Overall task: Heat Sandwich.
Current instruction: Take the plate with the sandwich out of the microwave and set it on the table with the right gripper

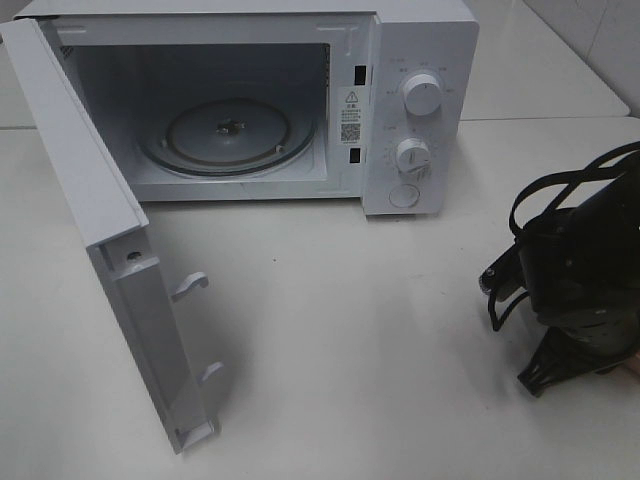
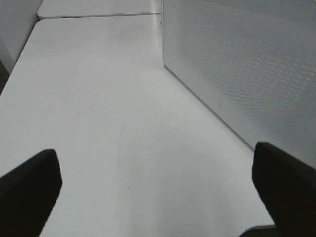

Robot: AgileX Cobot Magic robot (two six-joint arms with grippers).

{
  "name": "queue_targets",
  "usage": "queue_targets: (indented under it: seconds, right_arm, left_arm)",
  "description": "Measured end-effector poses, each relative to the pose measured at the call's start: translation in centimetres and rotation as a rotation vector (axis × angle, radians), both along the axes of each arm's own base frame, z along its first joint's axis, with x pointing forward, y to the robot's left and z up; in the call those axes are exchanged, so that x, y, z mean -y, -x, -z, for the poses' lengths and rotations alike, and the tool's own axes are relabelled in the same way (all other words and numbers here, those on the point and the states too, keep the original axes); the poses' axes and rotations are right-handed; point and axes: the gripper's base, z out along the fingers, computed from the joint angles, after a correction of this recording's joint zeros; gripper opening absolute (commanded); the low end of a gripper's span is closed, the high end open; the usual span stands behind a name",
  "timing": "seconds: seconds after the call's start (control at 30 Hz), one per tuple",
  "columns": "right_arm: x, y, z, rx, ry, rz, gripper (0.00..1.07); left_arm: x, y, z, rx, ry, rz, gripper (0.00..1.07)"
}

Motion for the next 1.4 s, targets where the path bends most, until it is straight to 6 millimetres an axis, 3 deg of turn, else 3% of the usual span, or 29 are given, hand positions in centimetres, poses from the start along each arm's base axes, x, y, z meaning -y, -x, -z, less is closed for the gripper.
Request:
queue_targets:
  seconds: [0.27, 0.67, 0.9, 1.17, 1.4]
  right_arm:
    - [0.0, 0.0, -0.2, 0.003, 0.006, 0.001, 0.46]
    - [-0.7, 0.6, -2.2, -0.008, -0.141, 0.003, 0.62]
    - [-0.8, 1.3, -5.0, 0.001, -0.218, -0.013, 0.77]
    - [-0.3, 2.5, -8.5, 0.046, -0.271, -0.024, 0.78]
    - [-0.3, 4.9, -12.0, 0.045, -0.428, -0.085, 0.78]
  left_arm:
    - [0.0, 0.0, 0.0, 0.0, 0.0, 0.0, 1.01]
    - [0.0, 0.0, 0.0, 0.0, 0.0, 0.0, 1.01]
    - [0.0, 0.0, 0.0, 0.0, 0.0, 0.0, 1.01]
    - [0.0, 0.0, 0.0, 0.0, 0.0, 0.0, 1.01]
    - [0.0, 0.0, 0.0, 0.0, 0.0, 0.0, 1.01]
